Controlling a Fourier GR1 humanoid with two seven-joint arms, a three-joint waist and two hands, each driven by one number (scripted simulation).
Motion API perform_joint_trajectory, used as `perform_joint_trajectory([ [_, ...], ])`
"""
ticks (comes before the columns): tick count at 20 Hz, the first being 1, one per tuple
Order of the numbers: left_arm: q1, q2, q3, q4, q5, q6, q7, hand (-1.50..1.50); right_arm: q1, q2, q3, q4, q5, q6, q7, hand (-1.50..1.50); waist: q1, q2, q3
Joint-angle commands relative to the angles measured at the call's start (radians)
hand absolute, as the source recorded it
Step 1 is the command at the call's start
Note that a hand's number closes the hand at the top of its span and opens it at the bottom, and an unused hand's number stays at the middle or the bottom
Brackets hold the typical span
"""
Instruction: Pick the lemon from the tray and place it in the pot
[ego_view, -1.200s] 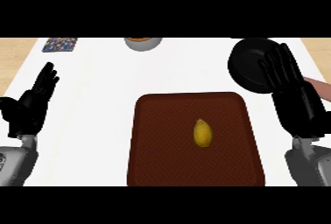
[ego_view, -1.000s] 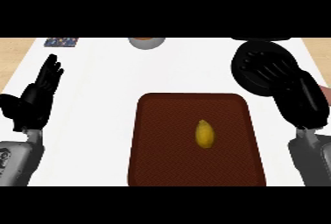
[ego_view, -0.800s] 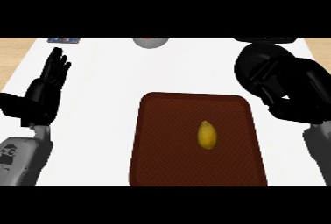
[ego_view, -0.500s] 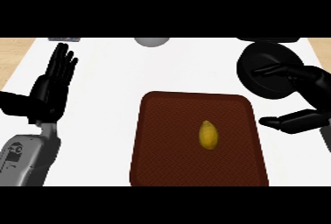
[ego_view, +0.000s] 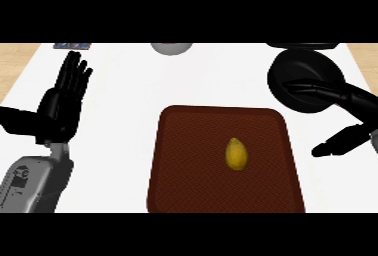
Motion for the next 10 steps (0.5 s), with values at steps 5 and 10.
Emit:
perform_joint_trajectory([
  [5,0.037,0.028,0.051,-0.002,0.005,-0.023,-0.003,0.00,-0.078,-0.039,0.138,-0.025,0.207,0.051,-0.026,-1.50,-0.041,-0.014,-0.004],
  [10,0.079,-0.026,0.006,-0.098,-0.037,0.027,0.048,0.00,-0.082,0.089,0.197,-0.027,0.318,0.013,0.094,-1.50,-0.040,-0.015,-0.003],
])
